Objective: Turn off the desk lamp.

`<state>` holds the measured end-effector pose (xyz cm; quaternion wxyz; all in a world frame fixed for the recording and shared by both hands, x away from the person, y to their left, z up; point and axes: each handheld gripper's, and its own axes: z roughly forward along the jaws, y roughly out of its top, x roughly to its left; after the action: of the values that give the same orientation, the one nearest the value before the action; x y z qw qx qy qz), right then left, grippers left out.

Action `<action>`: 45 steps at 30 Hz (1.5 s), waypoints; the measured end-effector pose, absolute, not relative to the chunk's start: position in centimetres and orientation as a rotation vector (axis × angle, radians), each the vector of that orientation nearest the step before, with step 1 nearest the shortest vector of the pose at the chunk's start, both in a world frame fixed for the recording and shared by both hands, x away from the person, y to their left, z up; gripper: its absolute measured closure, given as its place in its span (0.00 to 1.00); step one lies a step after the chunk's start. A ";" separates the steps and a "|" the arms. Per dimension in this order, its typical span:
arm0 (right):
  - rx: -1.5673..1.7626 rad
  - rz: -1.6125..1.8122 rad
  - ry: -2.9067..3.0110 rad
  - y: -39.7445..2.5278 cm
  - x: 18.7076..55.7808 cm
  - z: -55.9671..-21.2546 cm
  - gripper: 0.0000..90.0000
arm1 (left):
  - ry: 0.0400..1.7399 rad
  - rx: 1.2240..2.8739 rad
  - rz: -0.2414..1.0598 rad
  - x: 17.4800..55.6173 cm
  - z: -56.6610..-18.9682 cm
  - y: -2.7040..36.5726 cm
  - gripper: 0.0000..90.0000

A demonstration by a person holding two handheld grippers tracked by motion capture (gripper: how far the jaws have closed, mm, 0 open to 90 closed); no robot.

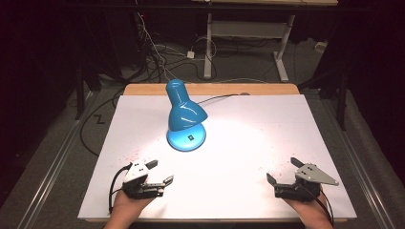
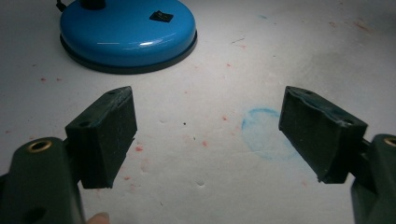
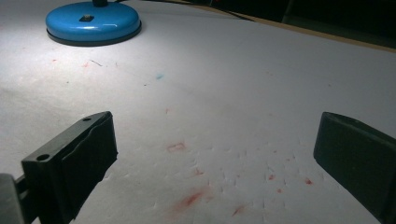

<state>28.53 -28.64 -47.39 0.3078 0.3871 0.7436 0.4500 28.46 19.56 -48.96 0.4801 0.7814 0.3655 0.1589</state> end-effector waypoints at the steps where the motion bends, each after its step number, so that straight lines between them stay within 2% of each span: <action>1: 1.021 1.189 1.966 -28.6 28.6 -47.4 0.00 | 0.891 1.899 0.384 28.5 -48.9 19.7 0.24; 9: 1.005 1.181 1.984 -28.0 28.6 -47.6 0.00 | 0.927 1.869 0.400 28.3 -48.6 20.1 0.52; 10: 1.005 1.181 1.984 -28.0 28.6 -47.6 0.00 | 0.927 1.865 0.398 28.3 -48.6 20.2 0.52; 12: 1.010 1.191 1.982 -28.0 28.6 -47.6 0.00 | 0.927 1.863 0.389 28.4 -48.5 20.3 0.60; 13: 1.010 1.191 1.982 -28.0 28.6 -47.6 0.00 | 0.927 1.864 0.386 28.4 -48.5 20.3 0.60; 14: 1.009 1.194 1.985 -28.0 28.5 -47.6 0.00 | 0.929 1.866 0.387 28.4 -48.5 20.3 0.67; 15: 1.009 1.194 1.985 -28.0 28.5 -47.6 0.00 | 0.932 1.866 0.386 28.4 -48.5 20.3 0.67; 20: 1.005 1.192 1.986 -28.0 28.5 -47.6 0.00 | 0.936 1.863 0.373 28.5 -48.4 20.4 0.81; 21: 1.005 1.192 1.986 -28.0 28.5 -47.6 0.00 | 0.939 1.859 0.371 28.5 -48.4 20.4 0.81; 28: 1.000 1.194 1.984 -28.1 28.4 -47.5 0.00 | 0.957 1.872 0.339 28.8 -48.4 20.7 0.97; 45: 0.997 1.208 1.981 -28.1 28.2 -47.3 0.00 | 0.908 1.889 0.351 28.6 -48.2 20.9 0.98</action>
<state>28.21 -28.12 -47.29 0.3032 0.3762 0.7476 0.4557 28.64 20.88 -48.18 0.4865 0.7766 0.3734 0.1441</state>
